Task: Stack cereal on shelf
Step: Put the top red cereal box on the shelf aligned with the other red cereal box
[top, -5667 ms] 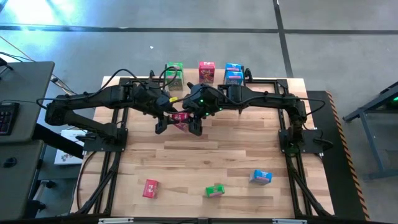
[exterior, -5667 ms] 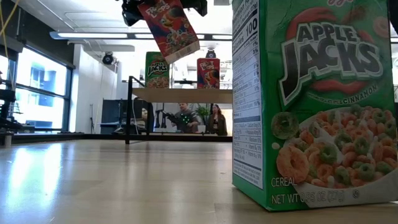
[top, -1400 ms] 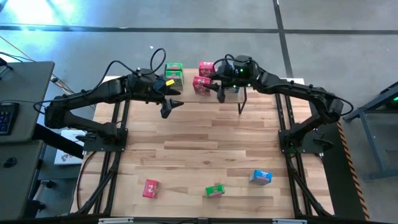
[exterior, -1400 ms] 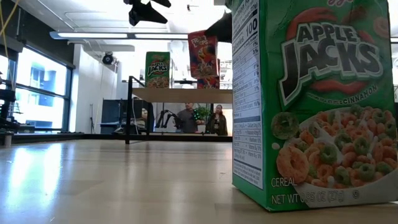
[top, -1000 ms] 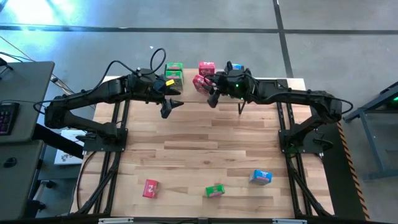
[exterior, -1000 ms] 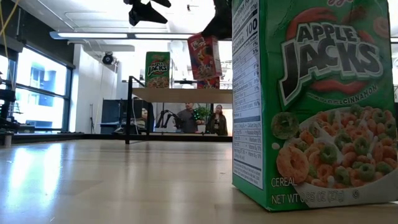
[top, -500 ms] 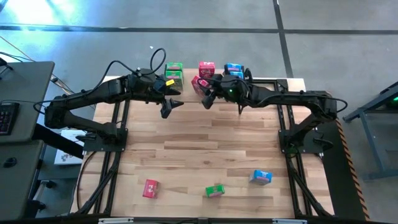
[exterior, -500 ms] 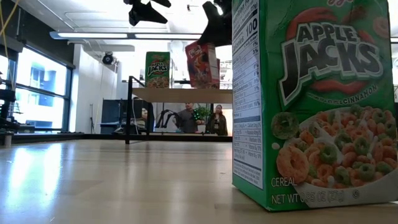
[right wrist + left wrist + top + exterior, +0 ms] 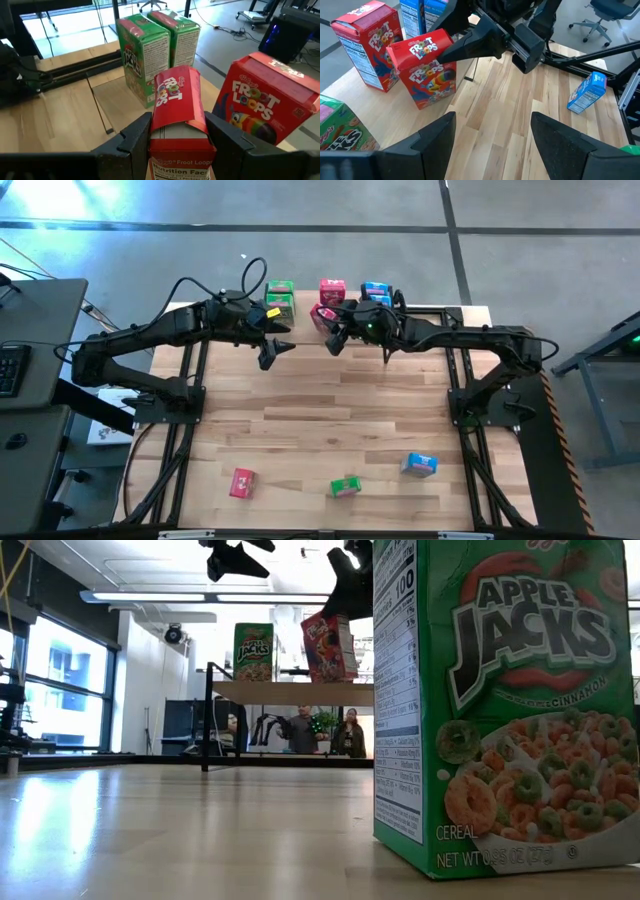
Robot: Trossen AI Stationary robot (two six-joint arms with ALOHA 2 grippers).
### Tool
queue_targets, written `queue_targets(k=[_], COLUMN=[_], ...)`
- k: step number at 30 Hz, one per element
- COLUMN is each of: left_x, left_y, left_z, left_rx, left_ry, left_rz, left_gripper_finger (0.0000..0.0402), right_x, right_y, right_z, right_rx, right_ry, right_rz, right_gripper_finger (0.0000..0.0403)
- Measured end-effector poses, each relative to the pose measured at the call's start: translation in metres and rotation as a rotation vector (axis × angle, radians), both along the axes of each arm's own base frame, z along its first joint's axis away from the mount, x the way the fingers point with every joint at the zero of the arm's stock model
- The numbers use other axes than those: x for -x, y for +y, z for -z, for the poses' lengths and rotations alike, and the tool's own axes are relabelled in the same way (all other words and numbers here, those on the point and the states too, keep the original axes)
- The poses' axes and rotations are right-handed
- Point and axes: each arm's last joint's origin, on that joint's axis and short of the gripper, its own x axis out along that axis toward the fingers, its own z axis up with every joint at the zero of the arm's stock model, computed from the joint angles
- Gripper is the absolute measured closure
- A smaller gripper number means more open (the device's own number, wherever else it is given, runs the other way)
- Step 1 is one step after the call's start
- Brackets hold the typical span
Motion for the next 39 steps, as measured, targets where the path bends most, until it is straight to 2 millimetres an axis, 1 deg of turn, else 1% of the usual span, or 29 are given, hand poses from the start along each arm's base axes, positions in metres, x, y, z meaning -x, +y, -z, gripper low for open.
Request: queue_targets(k=[5,15,18,30,35,39], left_x=[0.0,0.0,0.0,0.0,0.0,0.0], left_y=[0.0,0.0,0.0,0.0,0.0,0.0], left_z=[0.0001,0.0001,0.0001,0.0001,0.0,0.0001], left_rx=[0.0,0.0,0.0,0.0,0.0,0.0], left_ry=[0.0,0.0,0.0,0.0,0.0,0.0], left_rz=[0.0,0.0,0.0,0.0,0.0,0.0], left_gripper_finger=[0.0153,0.0153,0.0153,0.0153,0.0153,0.0153], right_x=[-0.0001,0.0018,0.0018,0.0025,0.0034,0.0075], right_y=[0.0,-0.0065,-0.0065,-0.0067,-0.0068,-0.0057], right_z=[-0.0003,0.0001,0.0001,0.0016,0.0007,-0.006], right_rx=[0.006,-0.005,-0.008,-0.018,-0.009,-0.003], right_ry=[0.001,0.0,-0.003,0.007,0.008,-0.011], right_rz=[-0.003,0.009,0.011,0.027,0.046,0.048], right_gripper_finger=[0.0247,0.0245,0.0236,0.0178,0.0171,0.0171])
